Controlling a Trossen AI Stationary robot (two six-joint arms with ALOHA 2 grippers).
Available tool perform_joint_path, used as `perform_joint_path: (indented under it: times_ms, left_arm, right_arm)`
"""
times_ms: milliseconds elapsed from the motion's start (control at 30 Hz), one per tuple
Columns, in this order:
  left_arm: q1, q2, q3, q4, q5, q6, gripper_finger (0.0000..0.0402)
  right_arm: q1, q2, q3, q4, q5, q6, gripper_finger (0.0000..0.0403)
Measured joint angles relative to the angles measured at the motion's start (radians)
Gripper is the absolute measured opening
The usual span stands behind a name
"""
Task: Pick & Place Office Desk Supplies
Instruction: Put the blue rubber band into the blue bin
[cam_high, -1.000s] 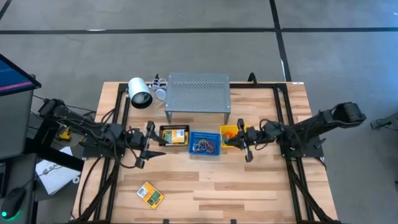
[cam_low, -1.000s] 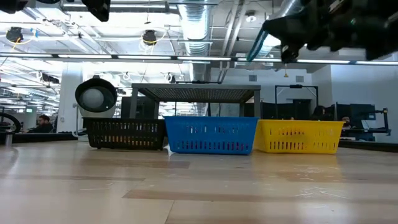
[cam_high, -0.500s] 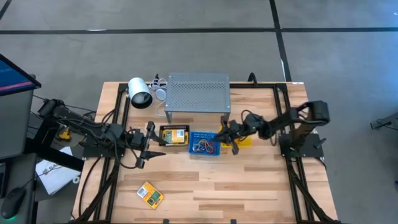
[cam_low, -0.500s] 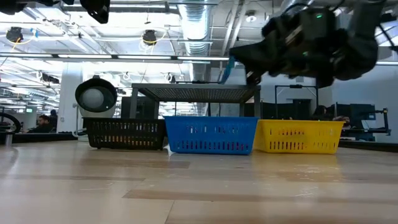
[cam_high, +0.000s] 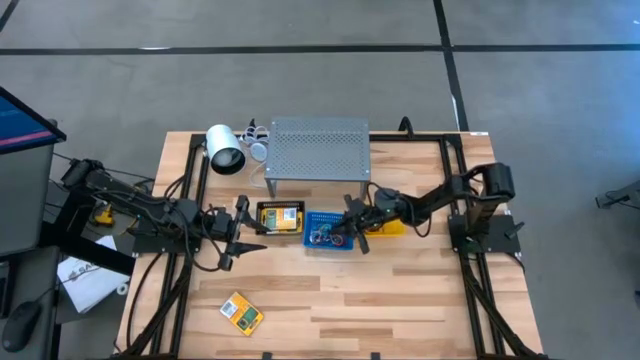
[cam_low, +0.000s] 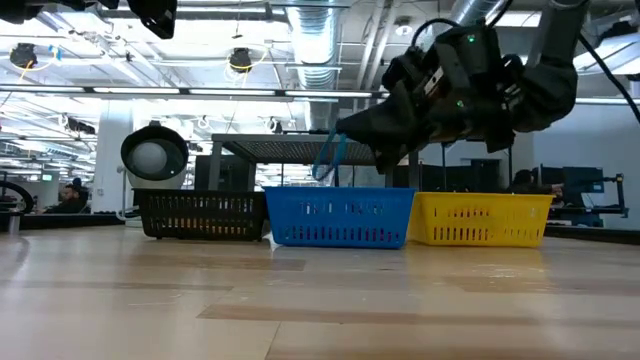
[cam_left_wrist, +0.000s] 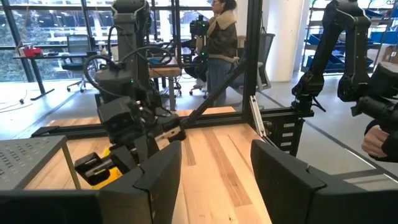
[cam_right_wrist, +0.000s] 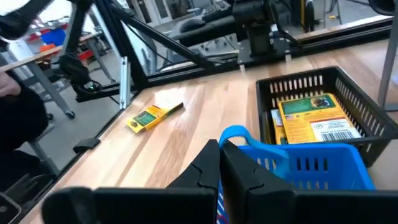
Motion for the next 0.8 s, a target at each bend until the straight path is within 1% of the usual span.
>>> perform_joint_path:
  times_ms: [200,400,567,667,800]
  left_arm:
    - [0.000,0.000,0.000,-0.017,-0.002,0.000,0.0186]
    - [0.000,0.000,0.001,-0.026,-0.002,0.000,0.0185]
    - [0.000,0.000,0.001,-0.026,-0.001,0.000,0.0185]
    - [0.000,0.000,0.001,-0.027,-0.001,0.000,0.0185]
    - [0.000,0.000,0.001,-0.041,-0.001,0.000,0.0185]
  right_arm:
    - [0.023,-0.016,0.025,-0.159,0.114,-0.016,0.0000]
    - [0.046,-0.010,0.134,-0.424,0.177,-0.062,0.0000]
    - [0.067,-0.010,0.223,-0.602,0.226,-0.105,0.0000]
    - [0.068,-0.010,0.251,-0.659,0.228,-0.108,0.0000]
    - [0.067,-0.010,0.255,-0.676,0.228,-0.105,0.0003]
